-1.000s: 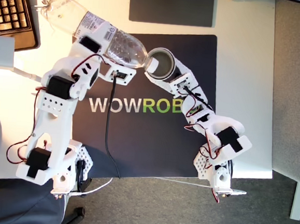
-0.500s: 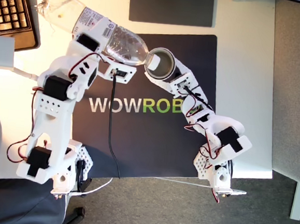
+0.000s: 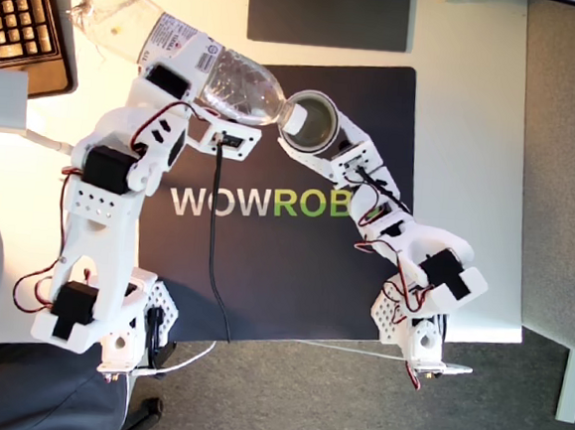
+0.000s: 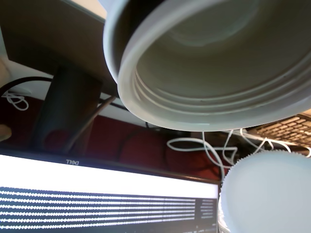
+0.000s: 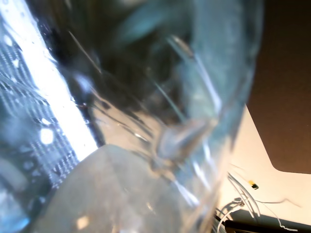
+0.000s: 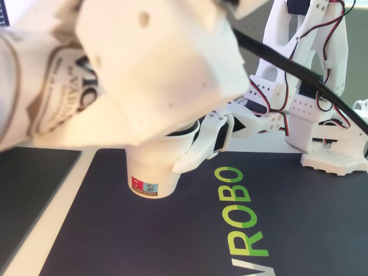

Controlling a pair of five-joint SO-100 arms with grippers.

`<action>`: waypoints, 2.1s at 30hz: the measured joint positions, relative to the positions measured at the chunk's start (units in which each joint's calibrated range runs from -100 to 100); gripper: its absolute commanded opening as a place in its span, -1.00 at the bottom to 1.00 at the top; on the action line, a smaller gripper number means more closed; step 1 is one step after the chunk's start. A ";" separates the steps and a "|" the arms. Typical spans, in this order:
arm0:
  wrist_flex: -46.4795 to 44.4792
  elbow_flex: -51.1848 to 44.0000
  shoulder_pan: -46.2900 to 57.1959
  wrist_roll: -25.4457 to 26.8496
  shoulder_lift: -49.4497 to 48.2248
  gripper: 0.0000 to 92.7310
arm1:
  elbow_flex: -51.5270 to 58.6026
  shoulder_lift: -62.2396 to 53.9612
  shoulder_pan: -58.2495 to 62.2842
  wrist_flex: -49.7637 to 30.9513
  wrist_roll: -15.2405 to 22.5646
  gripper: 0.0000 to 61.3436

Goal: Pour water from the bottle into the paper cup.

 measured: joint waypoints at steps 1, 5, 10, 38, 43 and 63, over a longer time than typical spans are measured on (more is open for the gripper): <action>0.00 0.00 0.00 0.00 0.00 -1.00 | 0.09 0.00 0.00 0.00 0.00 -0.99; 0.00 0.00 0.00 0.00 0.00 -1.00 | 0.18 0.00 0.00 0.00 -0.05 -0.99; 0.00 0.00 0.00 0.00 0.00 -1.00 | 0.36 0.00 0.00 0.00 -0.29 -0.99; 0.00 0.00 0.19 0.00 0.00 -1.00 | 0.45 -0.35 0.00 0.00 -1.47 -0.99; 0.00 0.00 0.19 0.00 0.00 -1.00 | 0.45 -0.35 0.00 0.00 -1.47 -0.99; 0.00 0.00 0.19 0.00 0.00 -1.00 | 1.80 -0.61 -3.10 -0.89 -1.37 -0.99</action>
